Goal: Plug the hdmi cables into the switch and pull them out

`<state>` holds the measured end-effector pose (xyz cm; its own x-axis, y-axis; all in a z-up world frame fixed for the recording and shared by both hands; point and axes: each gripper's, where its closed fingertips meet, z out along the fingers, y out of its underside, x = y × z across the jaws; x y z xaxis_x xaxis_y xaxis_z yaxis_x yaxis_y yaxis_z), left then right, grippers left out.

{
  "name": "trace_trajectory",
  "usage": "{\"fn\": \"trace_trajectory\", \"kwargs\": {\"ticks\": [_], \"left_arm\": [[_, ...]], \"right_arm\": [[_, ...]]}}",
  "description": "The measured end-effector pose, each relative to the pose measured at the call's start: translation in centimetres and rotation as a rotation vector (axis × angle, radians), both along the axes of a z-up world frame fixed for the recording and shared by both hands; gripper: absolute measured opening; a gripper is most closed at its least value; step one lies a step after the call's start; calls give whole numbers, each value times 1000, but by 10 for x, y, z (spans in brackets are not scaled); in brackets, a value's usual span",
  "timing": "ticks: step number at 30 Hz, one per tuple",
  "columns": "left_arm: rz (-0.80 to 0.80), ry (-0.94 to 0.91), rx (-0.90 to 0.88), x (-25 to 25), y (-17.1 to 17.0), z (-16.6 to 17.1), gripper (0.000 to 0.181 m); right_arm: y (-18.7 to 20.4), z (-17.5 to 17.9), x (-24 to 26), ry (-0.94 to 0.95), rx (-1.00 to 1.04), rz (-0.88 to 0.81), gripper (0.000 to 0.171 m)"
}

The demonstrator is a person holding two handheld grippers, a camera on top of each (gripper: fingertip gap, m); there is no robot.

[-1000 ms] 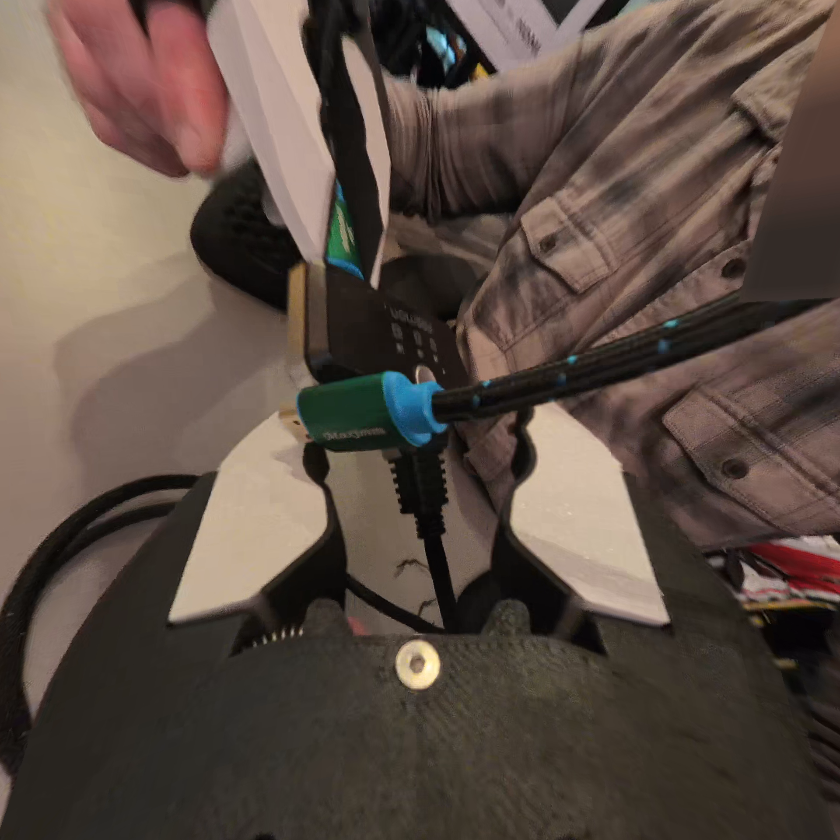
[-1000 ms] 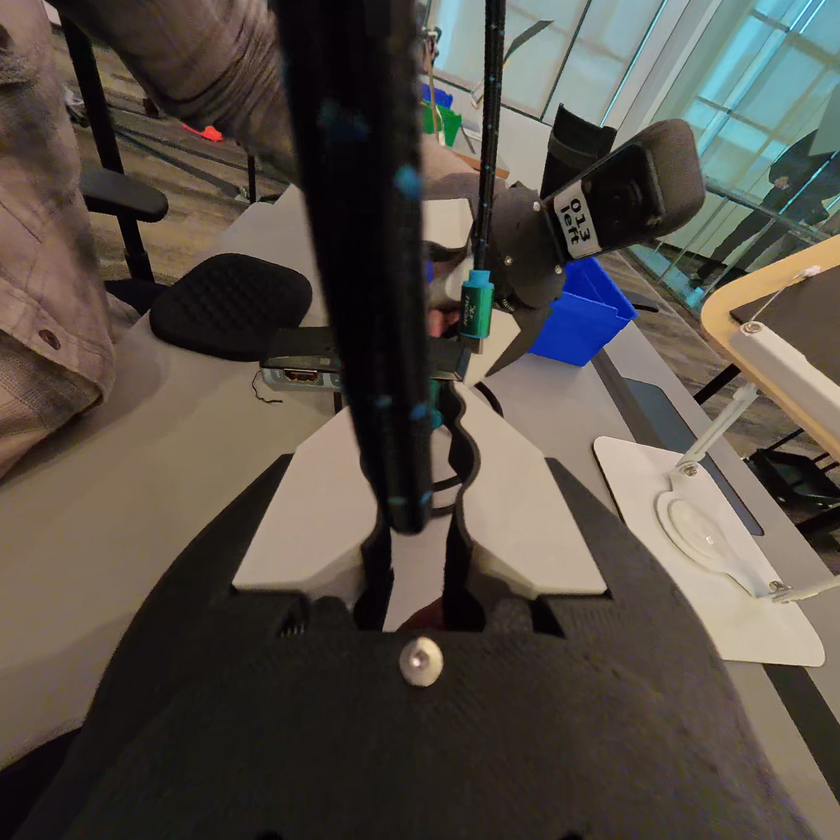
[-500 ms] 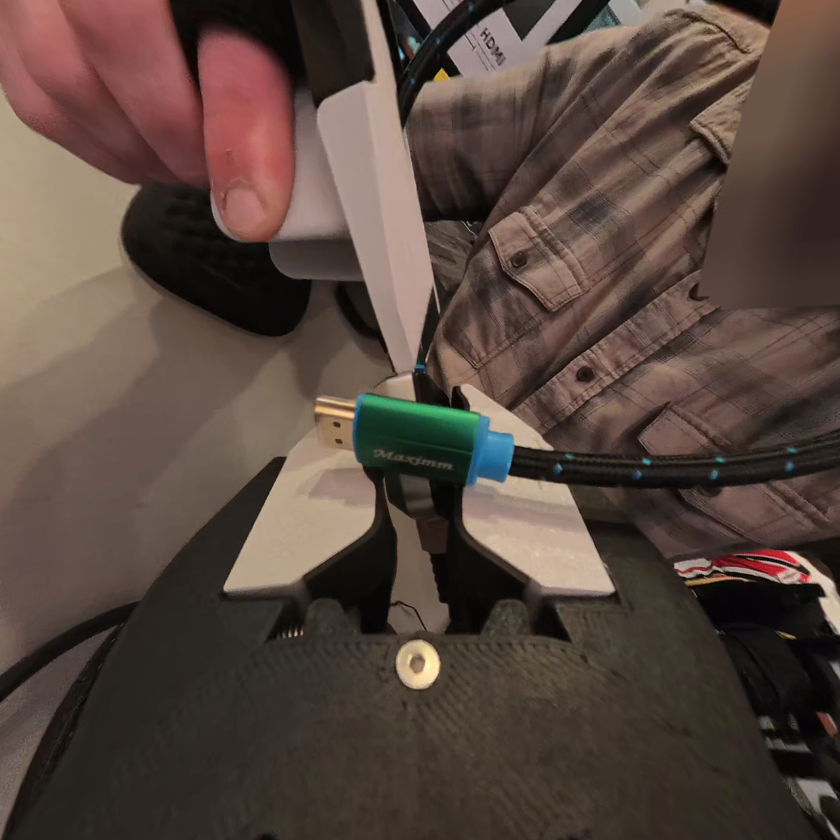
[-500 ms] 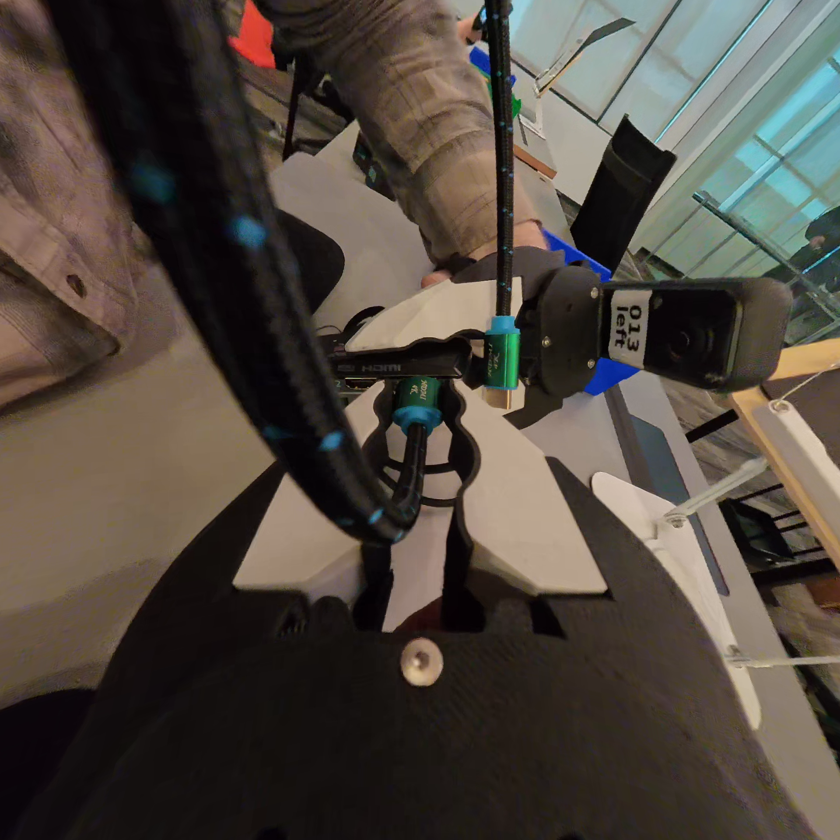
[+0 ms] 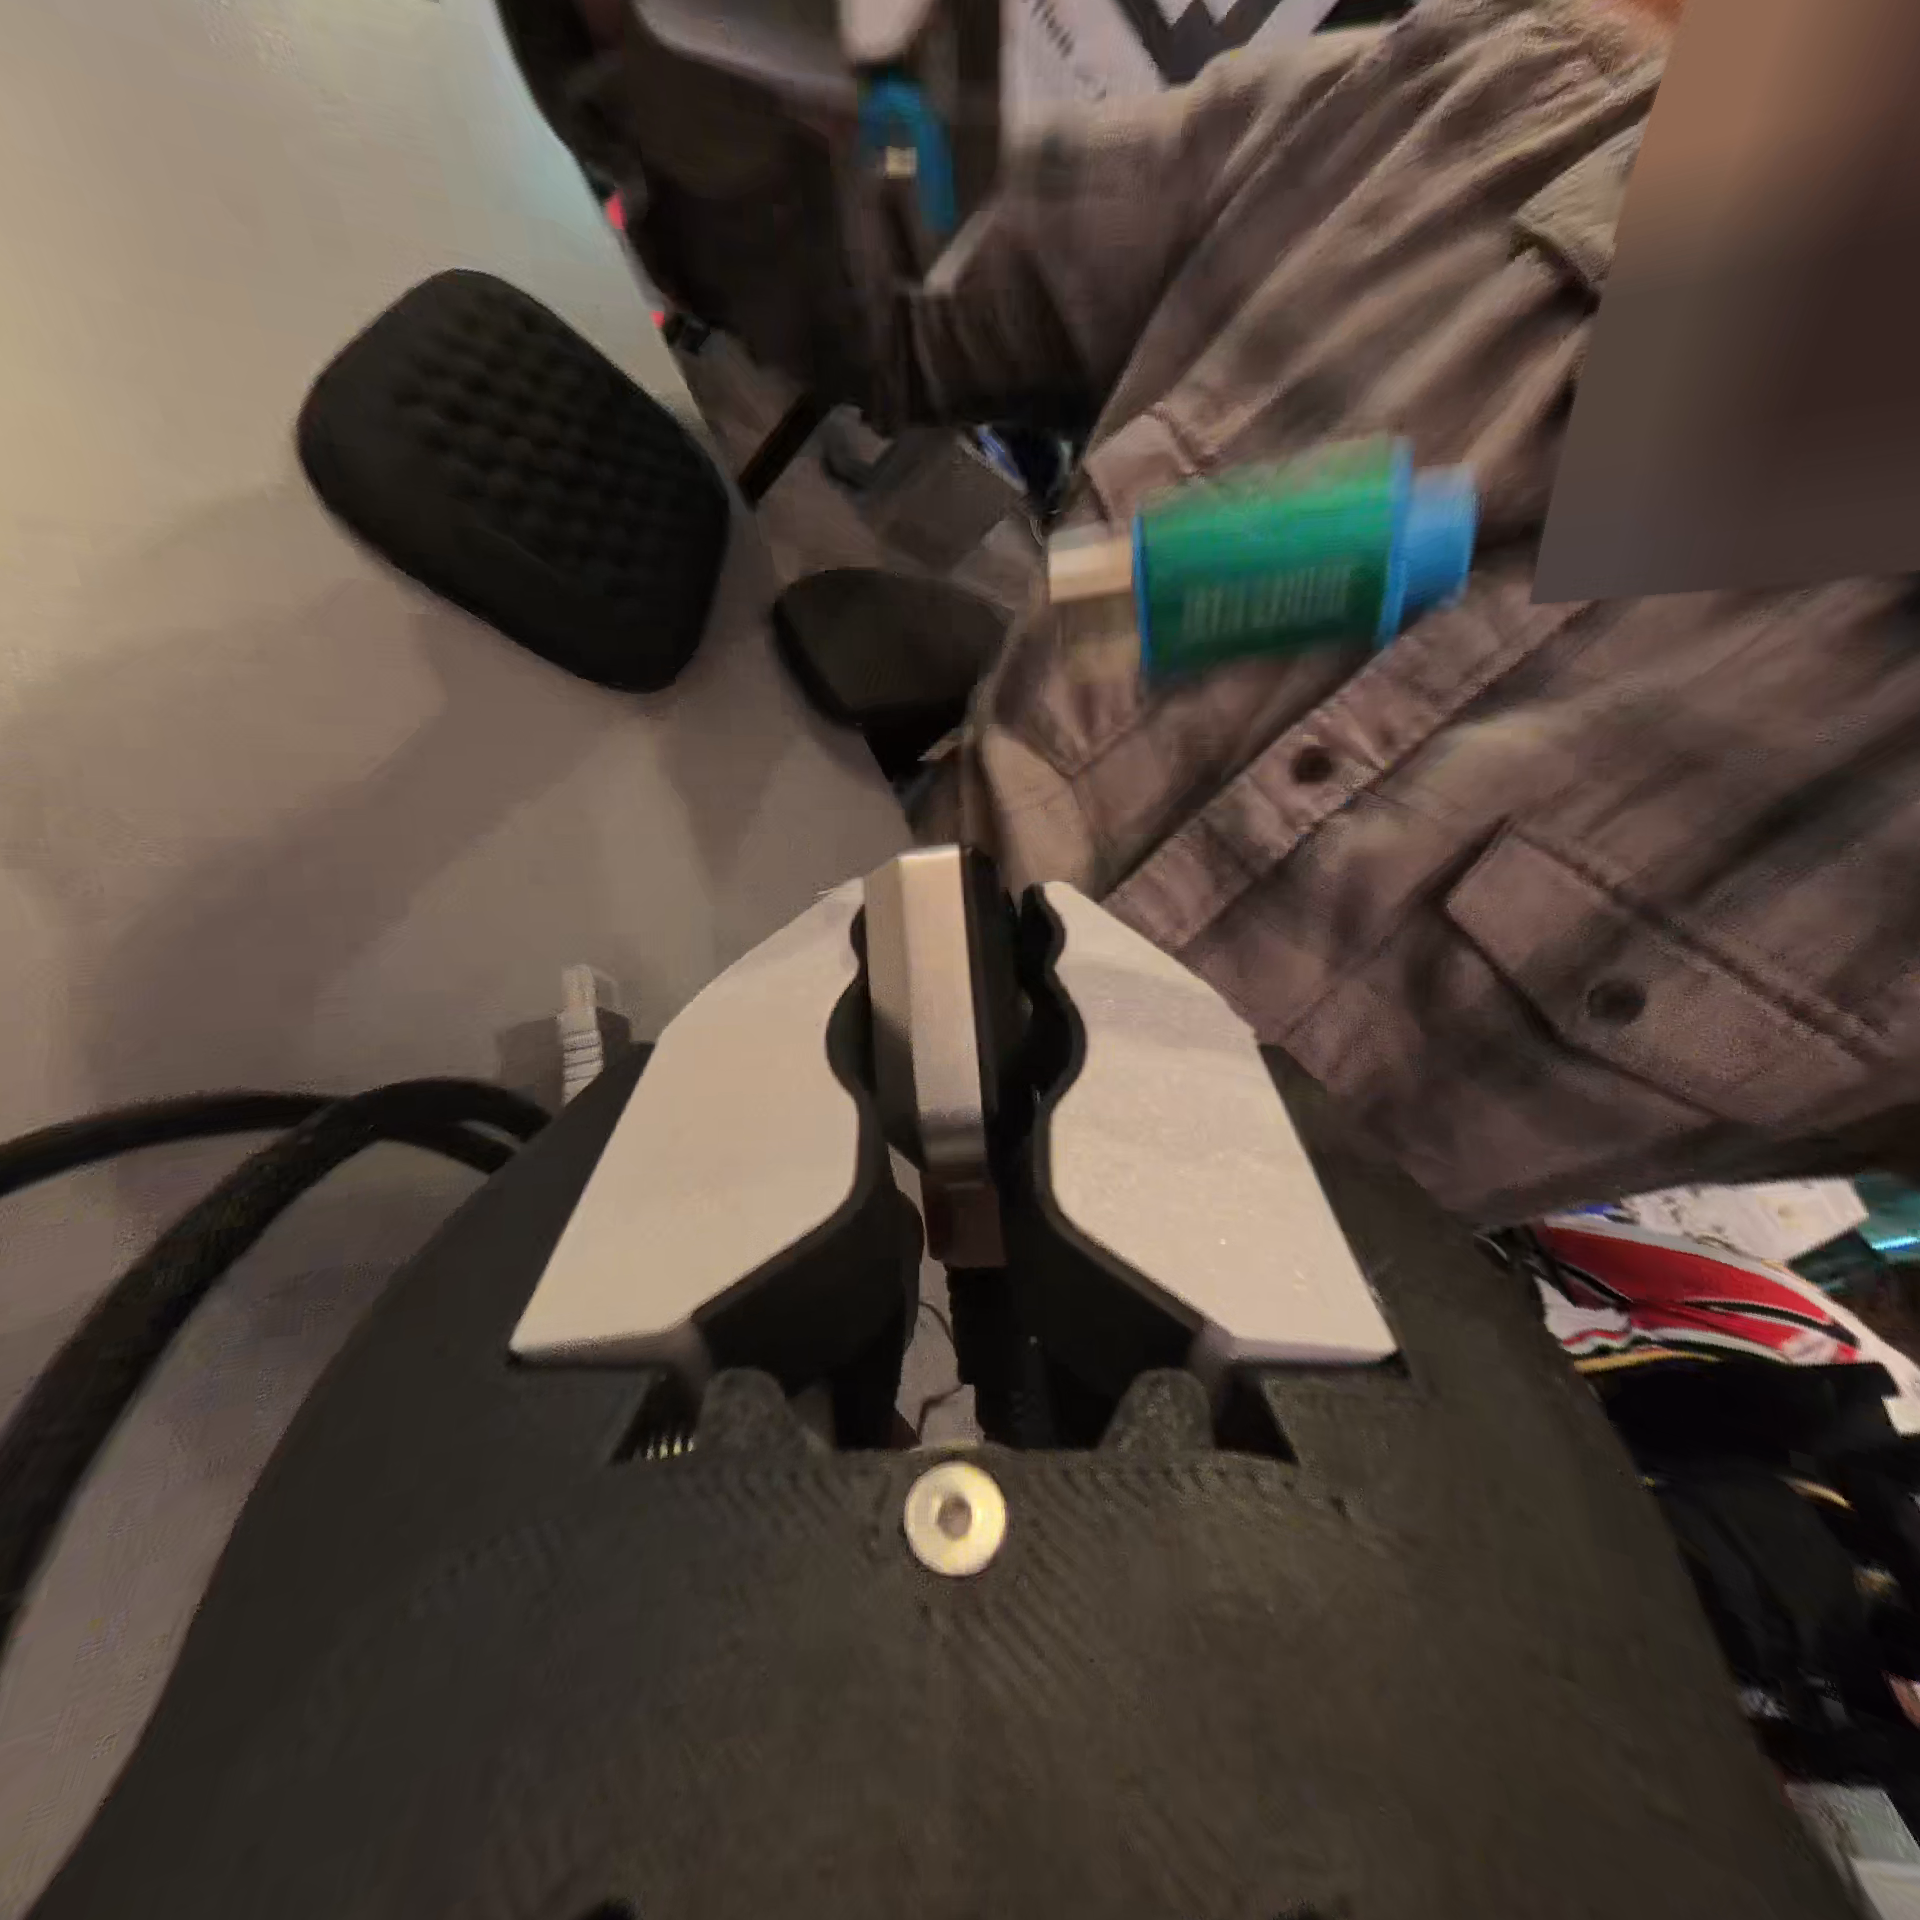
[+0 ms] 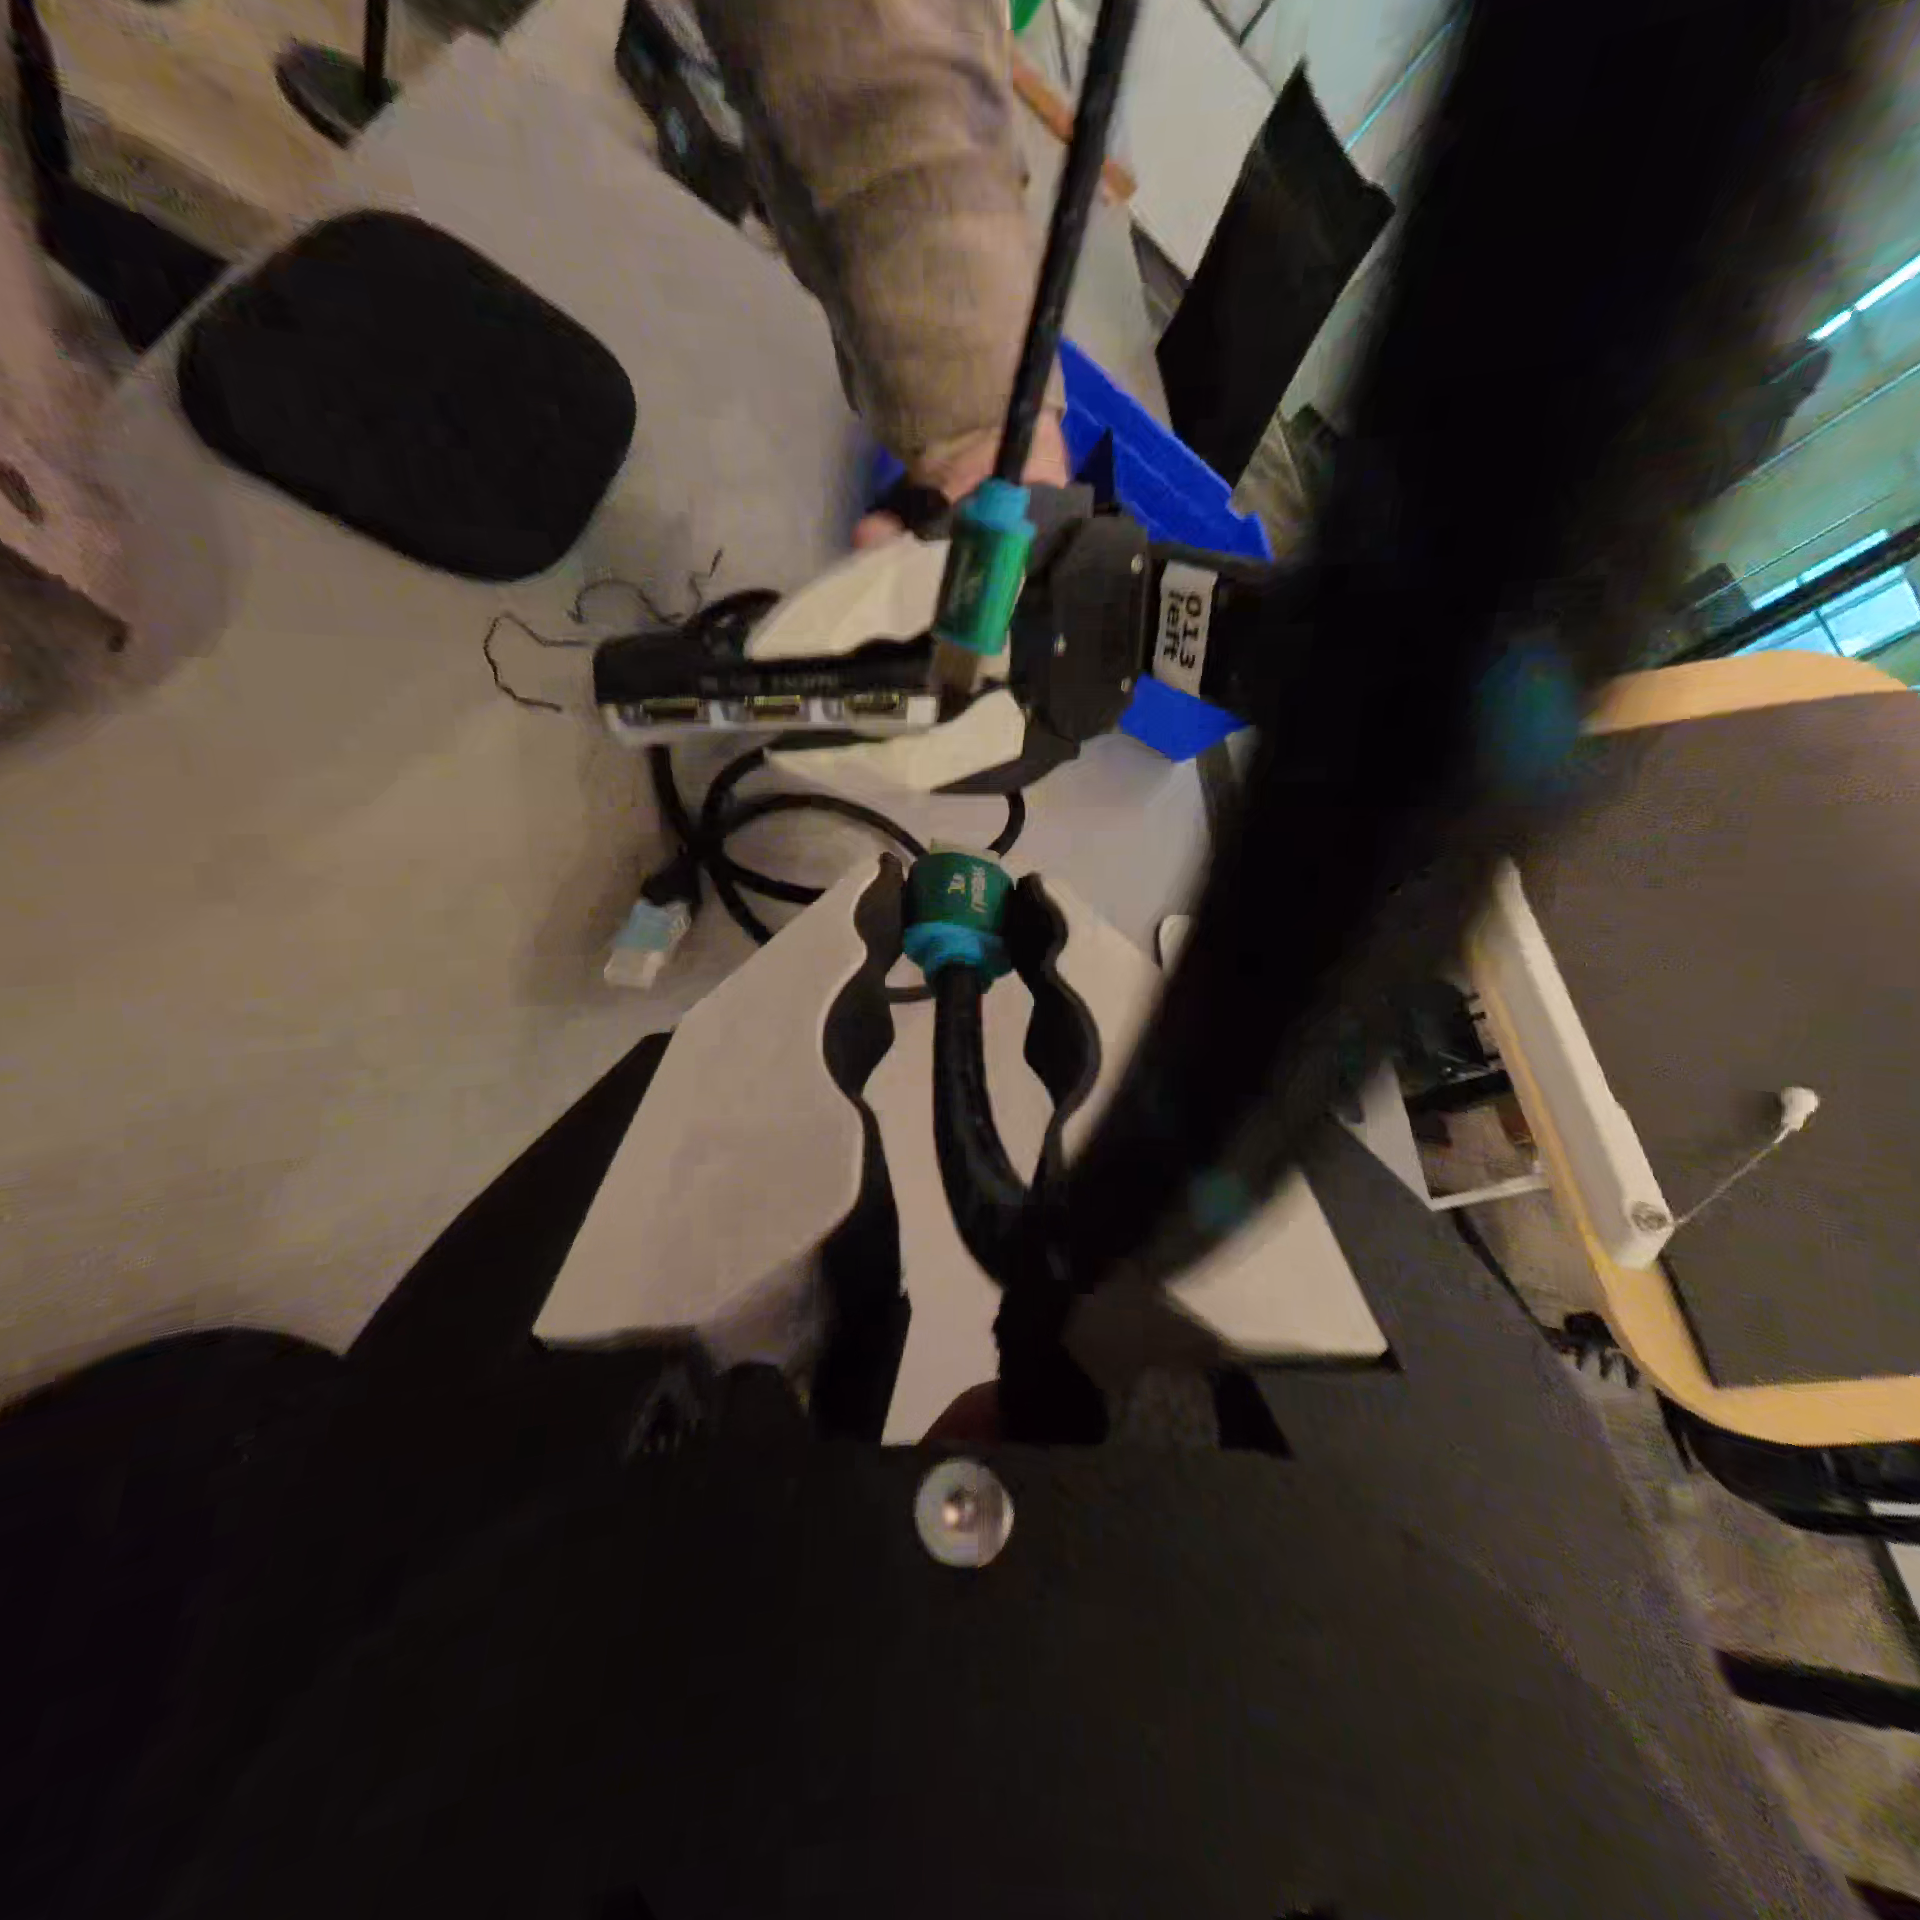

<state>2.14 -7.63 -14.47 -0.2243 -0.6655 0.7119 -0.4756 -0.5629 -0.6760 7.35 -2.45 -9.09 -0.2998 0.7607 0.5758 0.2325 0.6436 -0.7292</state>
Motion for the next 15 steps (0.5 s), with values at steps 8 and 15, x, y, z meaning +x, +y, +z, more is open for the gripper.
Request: {"fn": "trace_trajectory", "kwargs": {"ticks": [8,15], "left_arm": [[85,39,88,-3,17,-1,23],[119,-9,107,-3,8,-1,23]], "right_arm": [[49,13,43,3,-132,-166,19],[134,40,139,26,-495,-451,19]]}}
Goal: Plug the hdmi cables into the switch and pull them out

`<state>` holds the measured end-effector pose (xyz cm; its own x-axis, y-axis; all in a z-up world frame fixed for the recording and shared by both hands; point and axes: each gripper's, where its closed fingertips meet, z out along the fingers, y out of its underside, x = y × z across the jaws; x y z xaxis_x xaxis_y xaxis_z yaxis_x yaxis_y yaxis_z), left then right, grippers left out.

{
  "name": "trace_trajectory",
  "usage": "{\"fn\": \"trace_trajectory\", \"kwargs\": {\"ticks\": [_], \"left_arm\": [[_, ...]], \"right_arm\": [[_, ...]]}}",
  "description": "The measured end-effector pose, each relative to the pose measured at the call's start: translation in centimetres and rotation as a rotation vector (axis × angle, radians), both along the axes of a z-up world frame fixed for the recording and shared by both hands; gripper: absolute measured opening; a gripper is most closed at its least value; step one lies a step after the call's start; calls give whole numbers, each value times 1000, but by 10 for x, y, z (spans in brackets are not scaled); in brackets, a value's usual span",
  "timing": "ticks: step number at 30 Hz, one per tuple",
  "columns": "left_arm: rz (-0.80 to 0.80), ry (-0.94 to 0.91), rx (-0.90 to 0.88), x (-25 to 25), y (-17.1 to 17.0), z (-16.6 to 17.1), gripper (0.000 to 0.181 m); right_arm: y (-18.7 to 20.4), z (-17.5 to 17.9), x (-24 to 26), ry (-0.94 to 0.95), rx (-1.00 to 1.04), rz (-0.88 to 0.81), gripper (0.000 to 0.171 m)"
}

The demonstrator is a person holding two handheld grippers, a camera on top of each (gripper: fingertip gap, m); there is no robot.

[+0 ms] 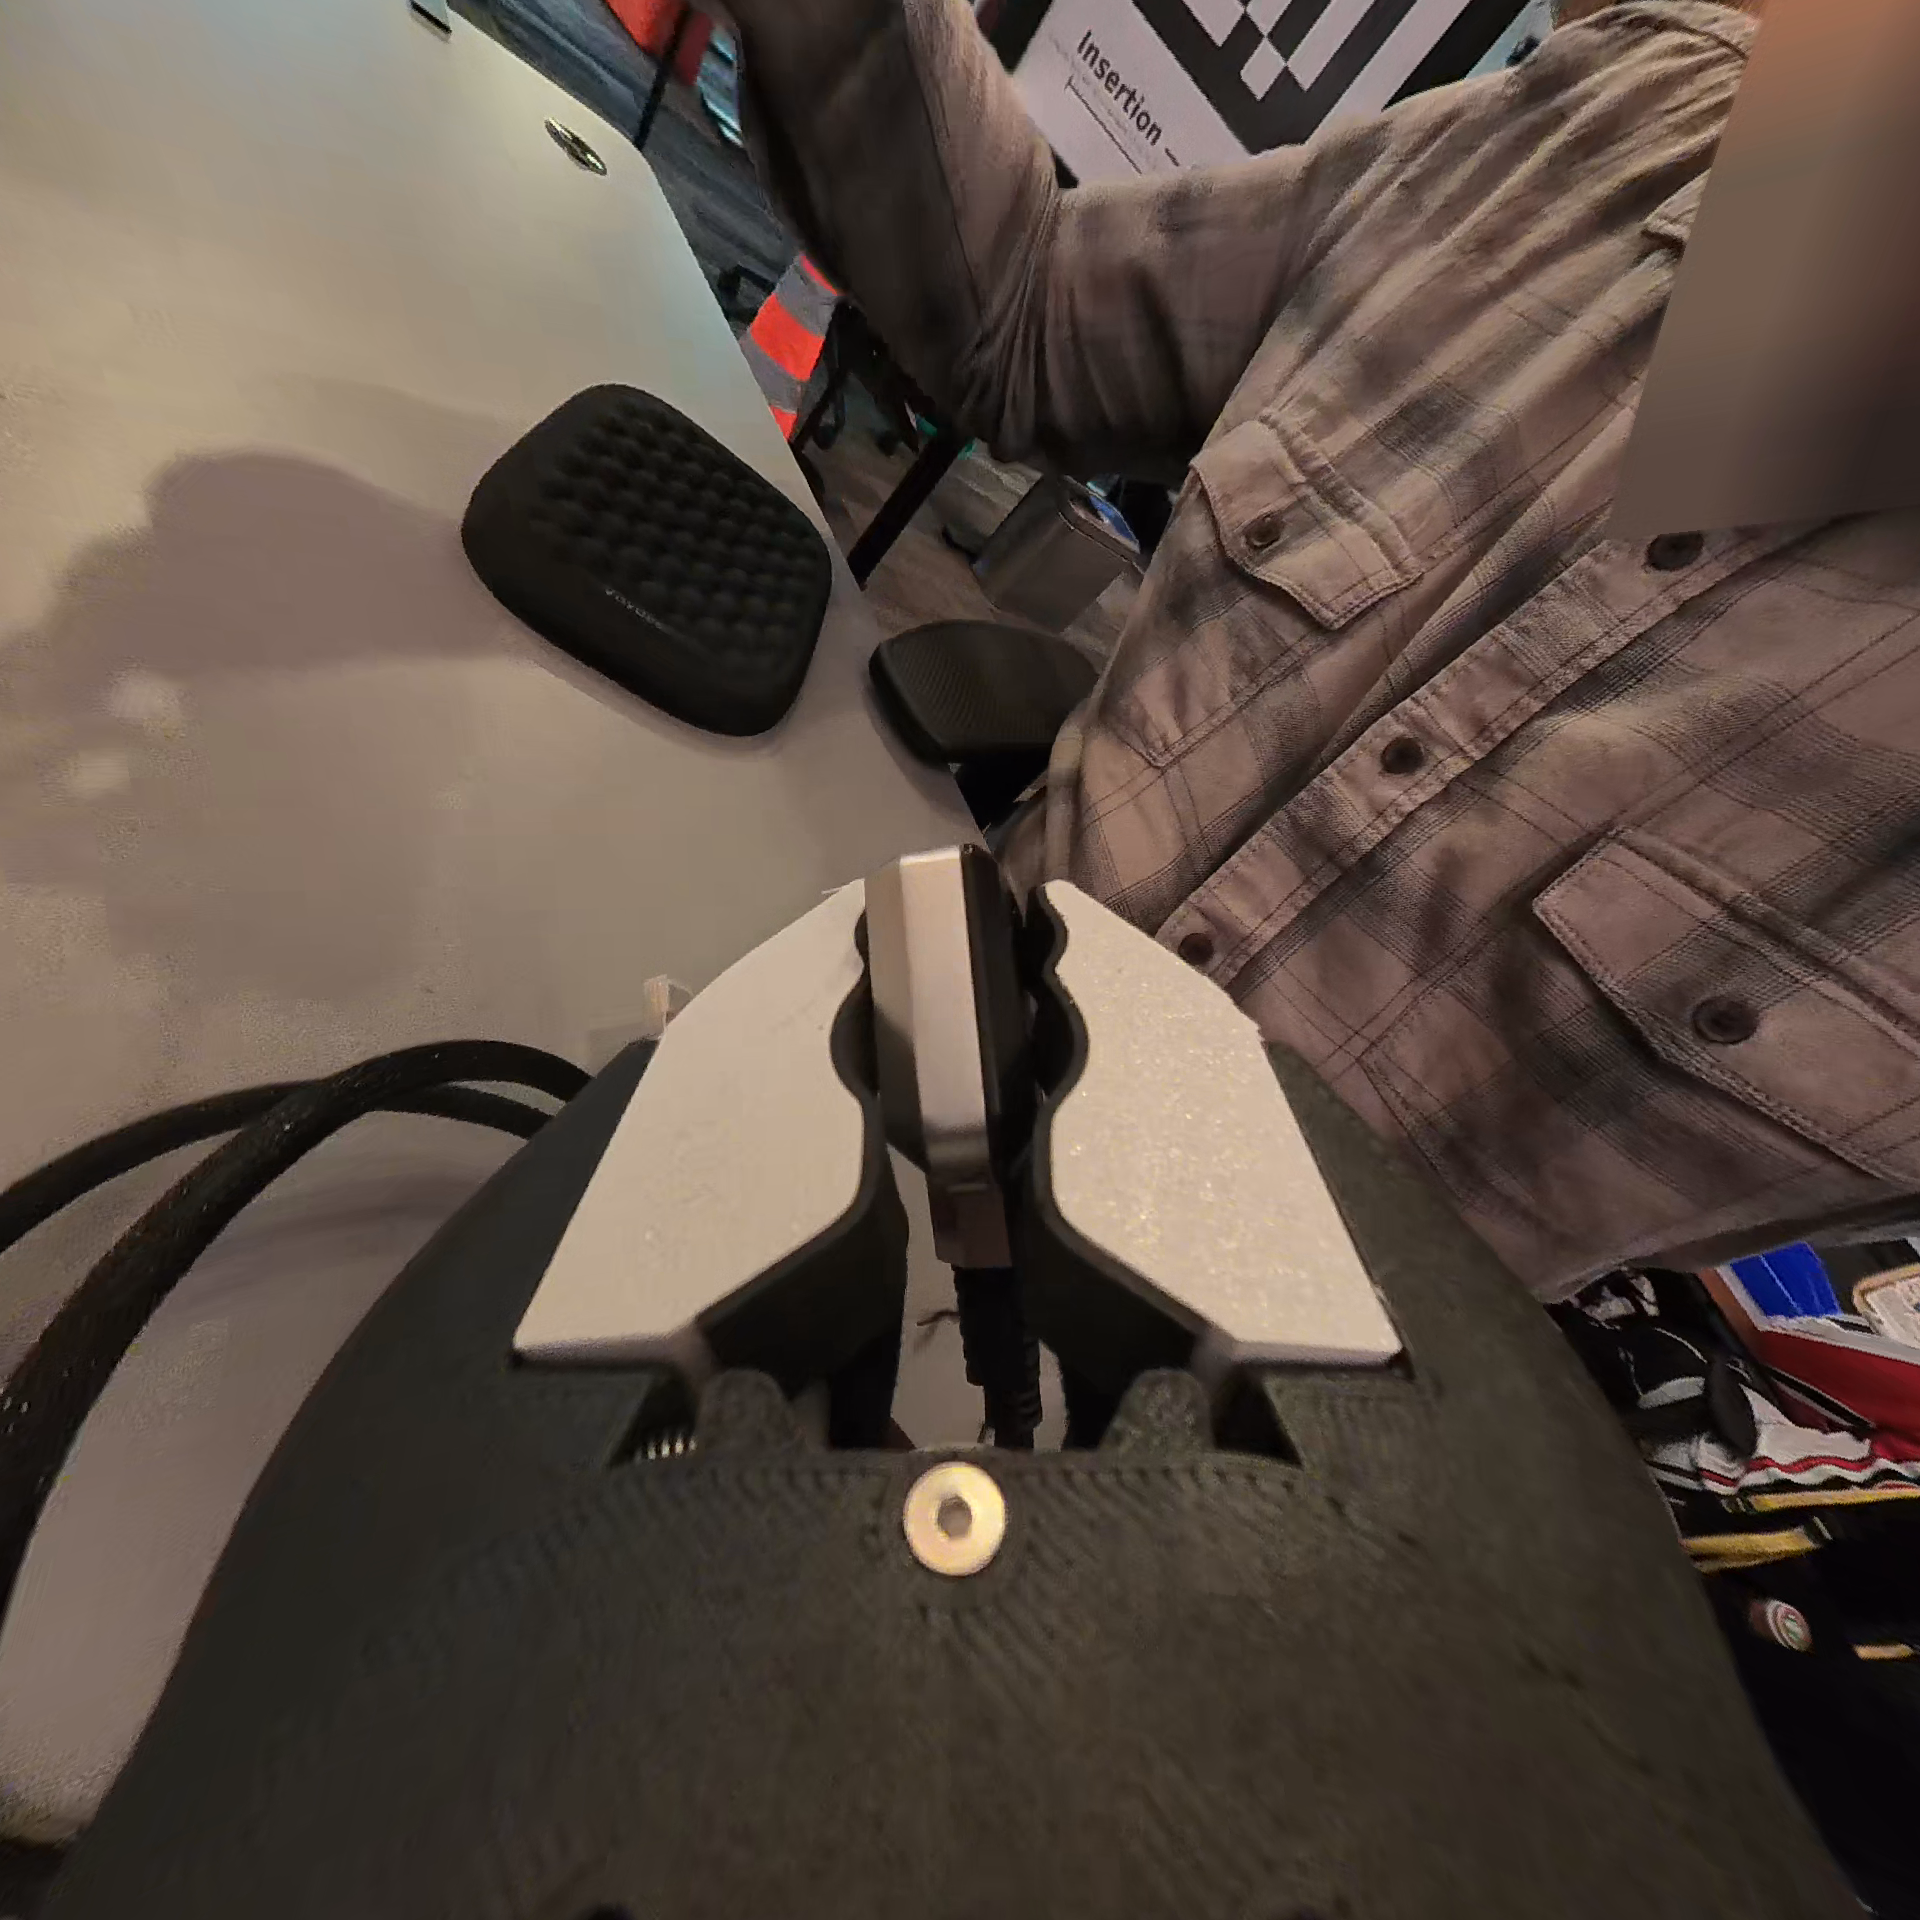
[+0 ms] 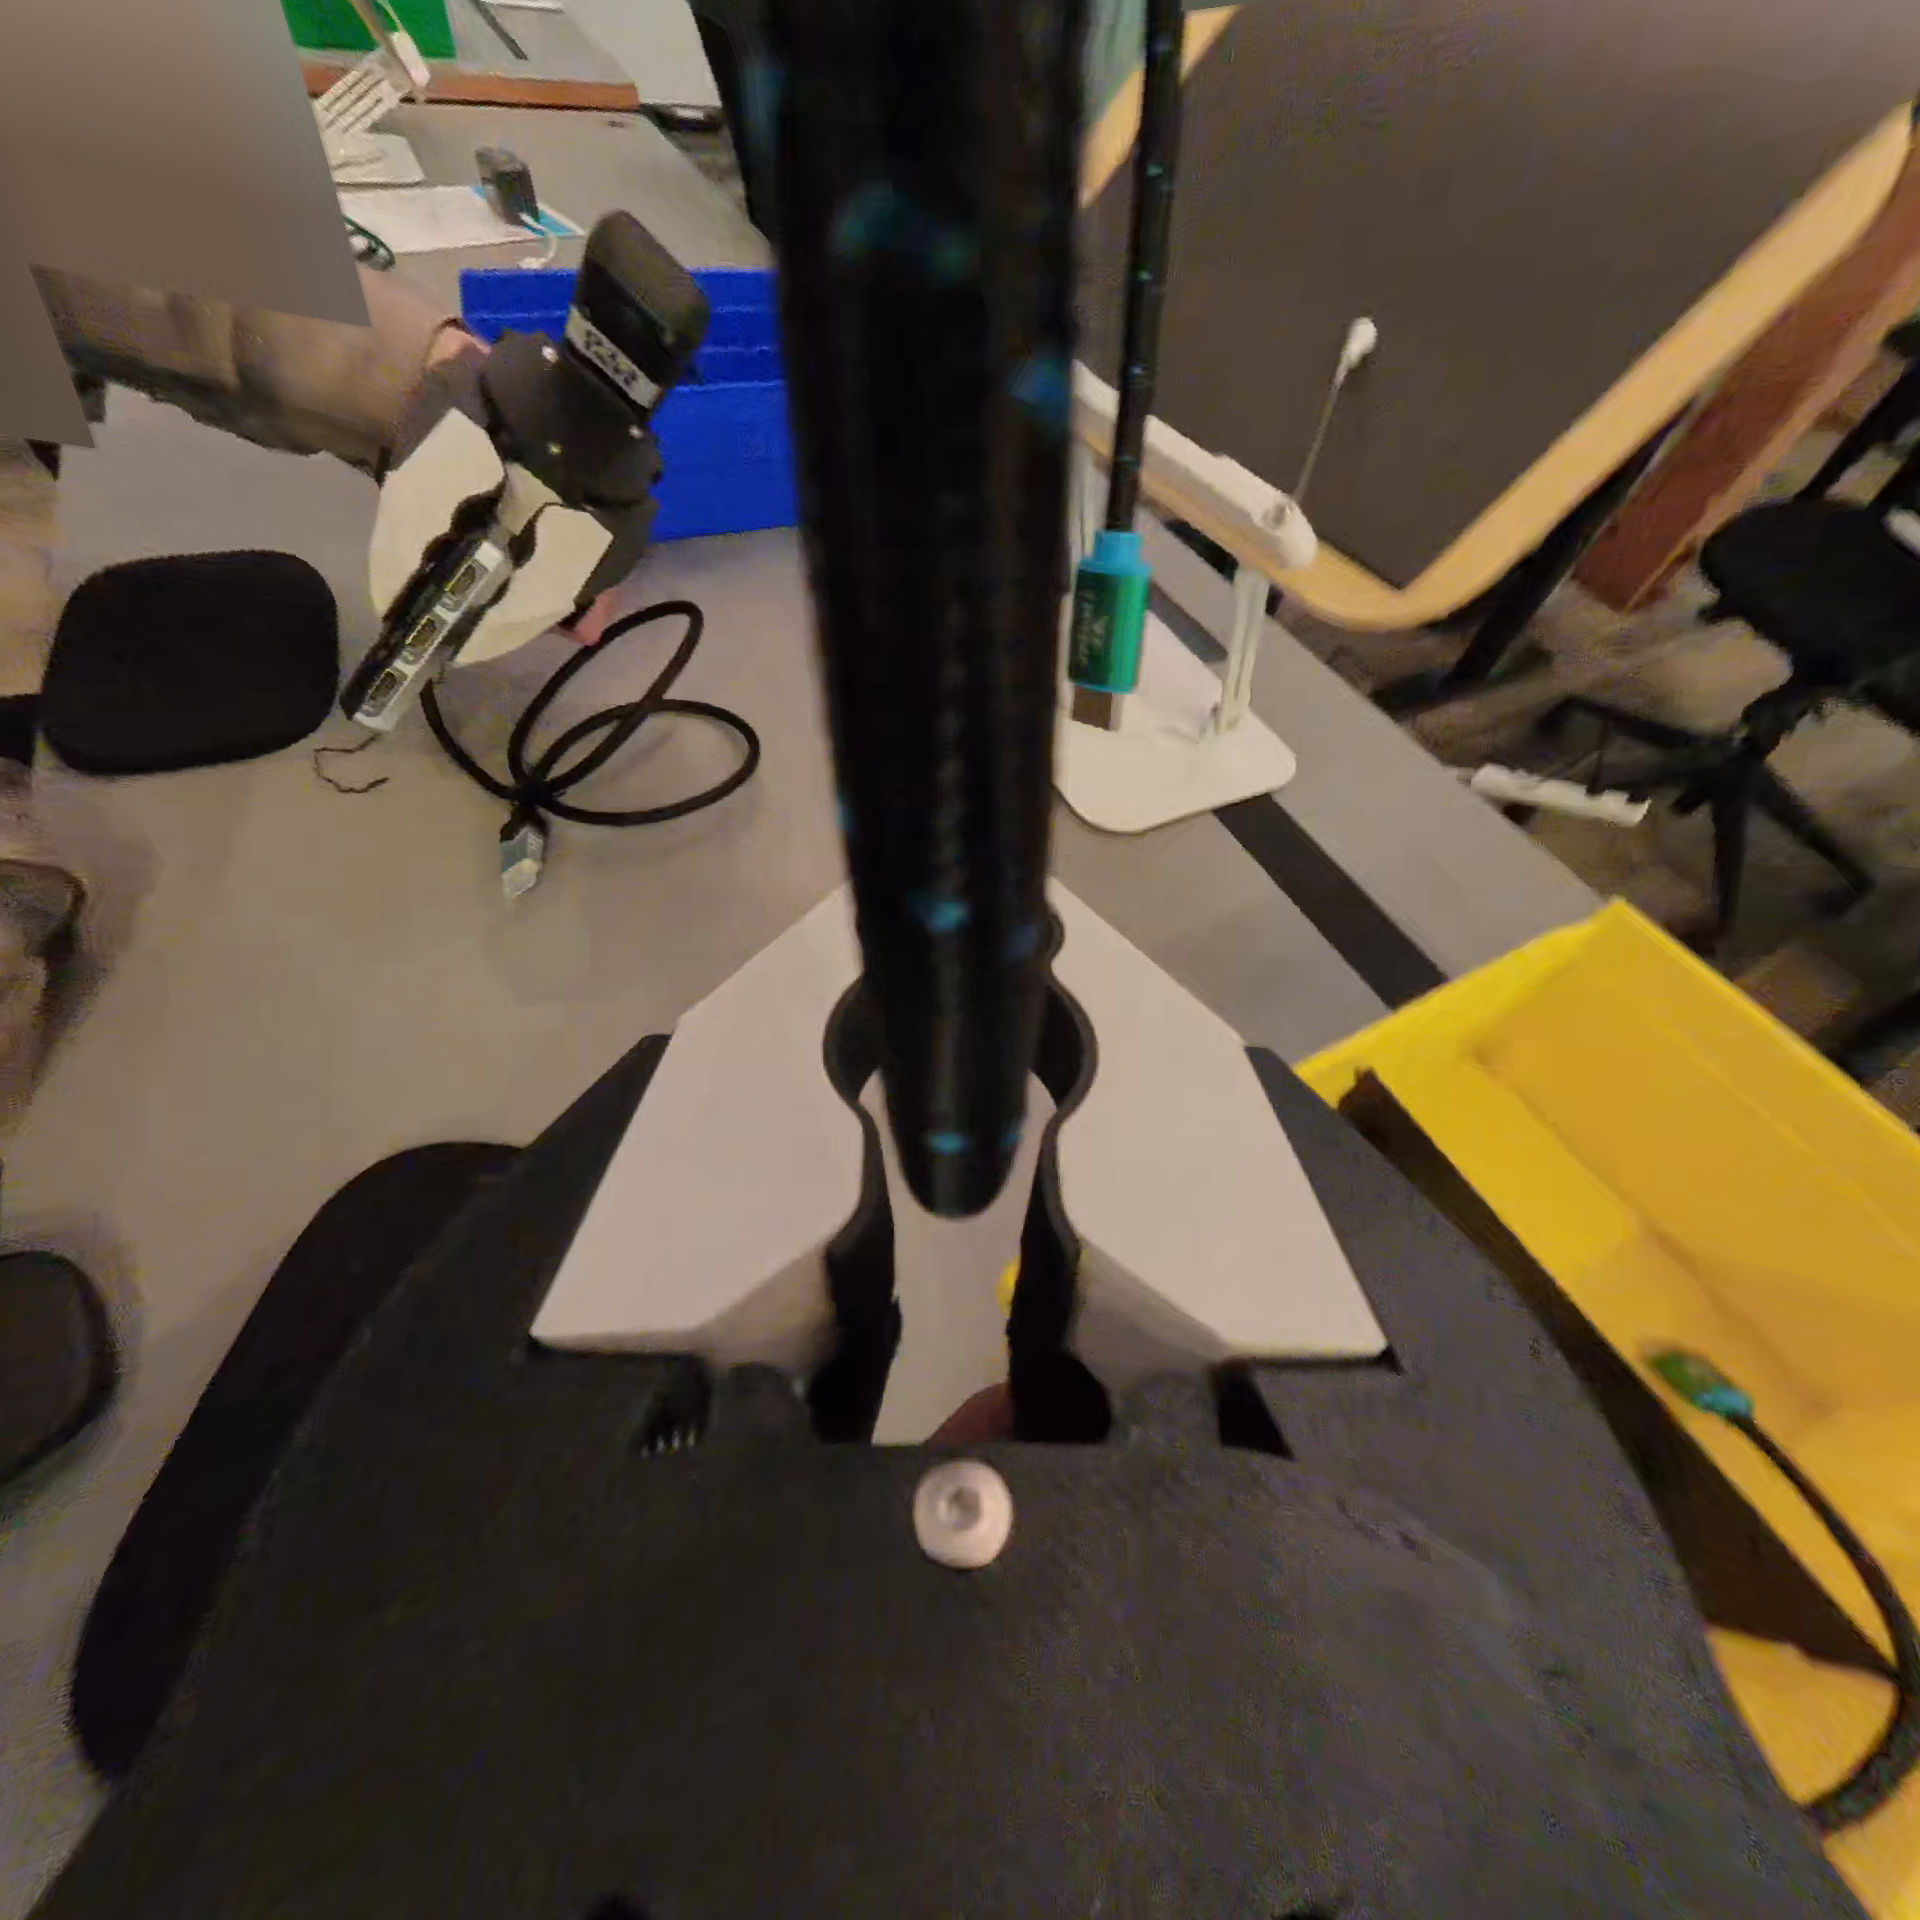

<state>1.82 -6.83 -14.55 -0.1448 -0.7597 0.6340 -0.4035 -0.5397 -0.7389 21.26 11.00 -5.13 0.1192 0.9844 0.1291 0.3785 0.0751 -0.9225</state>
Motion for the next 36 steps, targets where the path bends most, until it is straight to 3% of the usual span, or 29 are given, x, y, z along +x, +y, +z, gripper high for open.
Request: {"fn": "trace_trajectory", "kwargs": {"ticks": [5,8,13,18,22,25,29,33,36], "left_arm": [[1,-16,8,0,-3,0,23],[-7,-22,8,-1,-6,0,23],[-30,-35,-4,-1,-9,-3,23],[-46,-39,-6,1,-14,-4,23],[-49,-51,-5,2,-16,-3,23],[-39,-66,-8,2,-15,-3,23],[-7,-71,-18,0,-7,-5,24],[9,-67,-25,1,-1,-8,24],[47,-78,-1,3,3,-4,24]], "right_arm": [[56,-38,68,-155,-266,-194,19],[61,-71,97,-301,-417,-215,18],[59,-106,130,-684,-528,-102,19],[70,-104,145,-1107,-552,82,19],[104,-120,153,-1313,-583,20,22],[134,-140,160,-1387,-470,-90,89],[172,-127,149,-1288,-180,-223,124],[189,-92,150,-1167,-138,-331,141],[191,-48,139,-1072,-19,-401,125]]}}
